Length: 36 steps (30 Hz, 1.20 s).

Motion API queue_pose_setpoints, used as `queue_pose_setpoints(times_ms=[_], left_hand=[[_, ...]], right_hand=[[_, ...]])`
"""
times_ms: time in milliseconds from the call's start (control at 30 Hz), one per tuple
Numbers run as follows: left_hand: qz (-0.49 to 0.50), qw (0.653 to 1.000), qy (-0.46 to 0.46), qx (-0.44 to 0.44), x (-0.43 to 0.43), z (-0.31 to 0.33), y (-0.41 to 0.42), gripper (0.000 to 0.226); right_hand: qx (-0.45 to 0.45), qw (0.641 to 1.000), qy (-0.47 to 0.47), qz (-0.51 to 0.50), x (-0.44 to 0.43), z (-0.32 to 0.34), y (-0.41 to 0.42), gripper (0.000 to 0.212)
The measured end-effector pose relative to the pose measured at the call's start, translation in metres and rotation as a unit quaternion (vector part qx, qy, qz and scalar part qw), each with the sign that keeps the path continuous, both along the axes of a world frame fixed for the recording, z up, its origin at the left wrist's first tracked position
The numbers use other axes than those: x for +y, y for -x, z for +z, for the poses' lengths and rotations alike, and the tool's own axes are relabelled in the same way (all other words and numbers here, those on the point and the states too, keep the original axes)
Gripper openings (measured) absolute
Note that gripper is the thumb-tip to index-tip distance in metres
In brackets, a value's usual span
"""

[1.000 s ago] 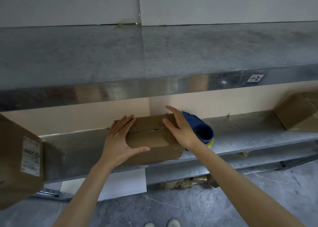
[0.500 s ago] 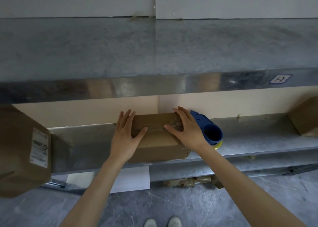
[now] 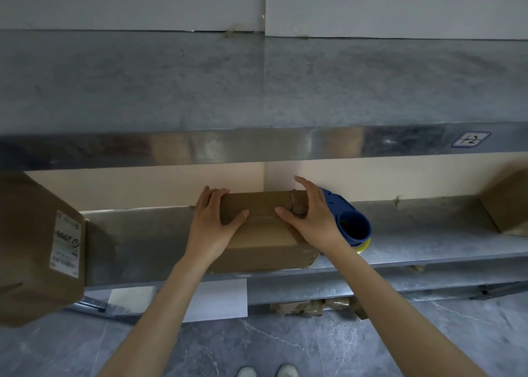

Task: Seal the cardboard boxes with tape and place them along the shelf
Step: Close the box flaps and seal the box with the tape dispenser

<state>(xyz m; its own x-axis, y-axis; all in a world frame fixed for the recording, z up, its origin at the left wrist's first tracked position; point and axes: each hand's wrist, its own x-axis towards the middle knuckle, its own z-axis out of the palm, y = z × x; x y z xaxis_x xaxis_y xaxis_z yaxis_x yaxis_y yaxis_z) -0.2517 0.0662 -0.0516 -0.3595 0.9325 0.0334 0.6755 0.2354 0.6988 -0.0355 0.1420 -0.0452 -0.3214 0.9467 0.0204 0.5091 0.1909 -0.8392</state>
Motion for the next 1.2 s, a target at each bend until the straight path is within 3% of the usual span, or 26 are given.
queue_pose_setpoints(times_ms=[67, 267, 433, 533, 867, 1200], left_hand=[[-0.008, 1.000, -0.005, -0.022, -0.001, 0.001, 0.001, 0.064], [-0.020, 0.996, -0.027, -0.078, -0.002, 0.003, 0.008, 0.065], [0.042, 0.992, -0.046, -0.107, -0.005, -0.001, 0.006, 0.081], [0.062, 0.987, -0.034, -0.143, -0.003, -0.004, 0.007, 0.086], [0.067, 0.977, -0.057, -0.194, -0.007, -0.007, 0.008, 0.076], [0.067, 0.977, -0.088, -0.184, -0.012, -0.007, 0.003, 0.073]], right_hand=[[0.040, 0.999, 0.025, 0.003, 0.000, 0.000, -0.003, 0.072], [0.037, 0.999, 0.024, -0.006, 0.002, 0.001, 0.000, 0.071], [0.111, 0.989, 0.095, -0.019, -0.002, 0.002, -0.007, 0.072], [0.101, 0.990, 0.097, -0.009, 0.000, 0.004, -0.006, 0.069], [0.113, 0.989, 0.091, -0.002, 0.000, 0.001, -0.011, 0.063], [0.142, 0.986, 0.082, -0.012, -0.008, 0.001, -0.014, 0.052]])
